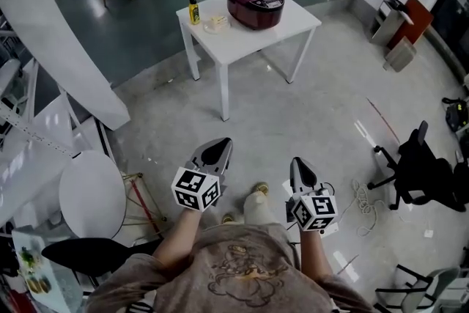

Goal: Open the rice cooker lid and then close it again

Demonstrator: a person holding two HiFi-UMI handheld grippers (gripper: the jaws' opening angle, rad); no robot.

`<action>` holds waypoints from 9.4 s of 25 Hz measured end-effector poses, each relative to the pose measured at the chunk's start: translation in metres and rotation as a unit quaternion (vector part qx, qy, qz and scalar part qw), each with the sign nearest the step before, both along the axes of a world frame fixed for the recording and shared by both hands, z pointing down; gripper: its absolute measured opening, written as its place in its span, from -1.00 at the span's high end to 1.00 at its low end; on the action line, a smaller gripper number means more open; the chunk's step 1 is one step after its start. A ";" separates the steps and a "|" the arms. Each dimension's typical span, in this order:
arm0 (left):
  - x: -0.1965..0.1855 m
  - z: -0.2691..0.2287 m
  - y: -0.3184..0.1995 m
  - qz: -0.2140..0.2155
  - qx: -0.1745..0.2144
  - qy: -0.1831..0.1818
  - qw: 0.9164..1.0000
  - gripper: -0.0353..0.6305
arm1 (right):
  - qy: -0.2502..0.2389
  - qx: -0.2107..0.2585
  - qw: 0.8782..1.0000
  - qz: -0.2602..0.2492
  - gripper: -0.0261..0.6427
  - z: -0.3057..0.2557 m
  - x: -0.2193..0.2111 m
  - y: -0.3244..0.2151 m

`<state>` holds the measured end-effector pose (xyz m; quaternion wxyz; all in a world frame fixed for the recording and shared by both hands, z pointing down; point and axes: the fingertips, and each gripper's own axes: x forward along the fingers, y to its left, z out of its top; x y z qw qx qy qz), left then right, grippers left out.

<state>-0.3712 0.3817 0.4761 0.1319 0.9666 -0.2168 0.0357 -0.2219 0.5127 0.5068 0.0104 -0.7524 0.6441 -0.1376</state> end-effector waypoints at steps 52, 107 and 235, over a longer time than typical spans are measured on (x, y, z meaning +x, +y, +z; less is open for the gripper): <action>0.266 -0.021 -0.292 -0.070 0.001 0.017 0.997 0.83 | -0.023 0.017 0.996 -0.083 0.91 -0.011 0.278 -0.311; 0.413 -0.013 -0.656 -0.062 -0.017 -0.001 0.998 0.83 | 0.001 0.010 0.992 -0.123 0.91 -0.032 0.403 -0.683; 0.395 -0.160 -0.734 -0.107 0.079 0.067 0.989 0.82 | 0.047 -0.068 0.963 -0.255 0.91 -0.004 0.397 -0.737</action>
